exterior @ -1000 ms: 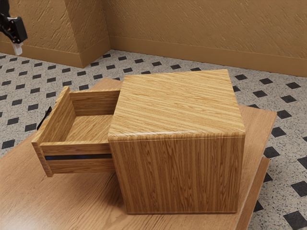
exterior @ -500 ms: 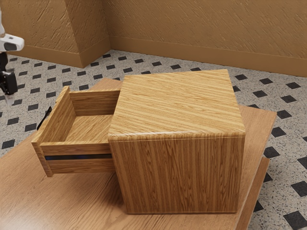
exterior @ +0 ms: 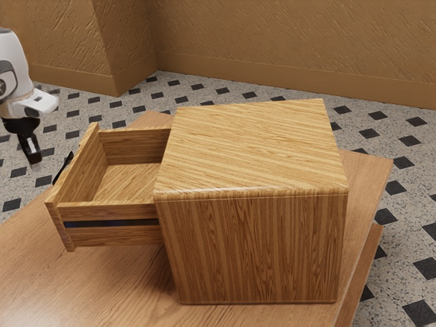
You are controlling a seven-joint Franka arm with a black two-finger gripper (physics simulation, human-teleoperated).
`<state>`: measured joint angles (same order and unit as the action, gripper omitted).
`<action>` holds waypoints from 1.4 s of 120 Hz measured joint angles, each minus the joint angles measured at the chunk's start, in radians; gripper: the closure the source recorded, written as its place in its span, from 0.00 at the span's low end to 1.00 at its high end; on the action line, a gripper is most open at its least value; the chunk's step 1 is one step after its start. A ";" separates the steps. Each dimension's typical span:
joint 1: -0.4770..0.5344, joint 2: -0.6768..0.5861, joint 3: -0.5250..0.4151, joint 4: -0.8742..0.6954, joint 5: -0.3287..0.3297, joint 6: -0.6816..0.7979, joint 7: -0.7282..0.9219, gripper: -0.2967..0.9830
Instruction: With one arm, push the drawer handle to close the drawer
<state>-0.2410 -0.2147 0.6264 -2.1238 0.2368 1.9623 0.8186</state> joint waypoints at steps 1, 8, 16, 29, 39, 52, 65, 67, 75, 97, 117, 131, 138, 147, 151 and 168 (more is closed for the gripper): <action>0.000 0.000 0.001 -0.004 -0.001 0.010 0.008 0.82; -0.004 0.002 0.004 -0.030 -0.003 0.080 0.059 0.83; -0.013 0.003 0.007 -0.056 -0.005 0.156 0.112 0.83; -0.017 -0.013 0.012 -0.102 -0.008 0.240 0.191 0.84; -0.024 -0.036 0.013 -0.131 -0.009 0.266 0.244 0.84; -0.040 -0.076 0.013 -0.157 -0.007 0.267 0.303 0.84; -0.043 -0.116 0.007 -0.186 -0.002 0.255 0.352 0.84; -0.043 -0.120 0.003 -0.189 -0.001 0.252 0.358 0.84; -0.044 -0.131 -0.016 -0.198 0.000 0.241 0.384 0.84; -0.044 -0.140 -0.062 -0.205 0.001 0.220 0.439 0.84; -0.044 -0.149 -0.099 -0.217 -0.004 0.211 0.475 0.84; -0.050 -0.162 -0.111 -0.217 -0.009 0.212 0.494 0.85; -0.065 -0.164 -0.112 -0.217 -0.014 0.222 0.503 0.85; -0.080 -0.165 -0.112 -0.217 -0.025 0.239 0.513 0.84; -0.083 -0.165 -0.112 -0.219 -0.030 0.247 0.517 0.85; -0.104 -0.162 -0.111 -0.225 -0.054 0.281 0.531 0.84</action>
<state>-0.3455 -0.3762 0.5152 -2.3485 0.1828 2.2432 1.3499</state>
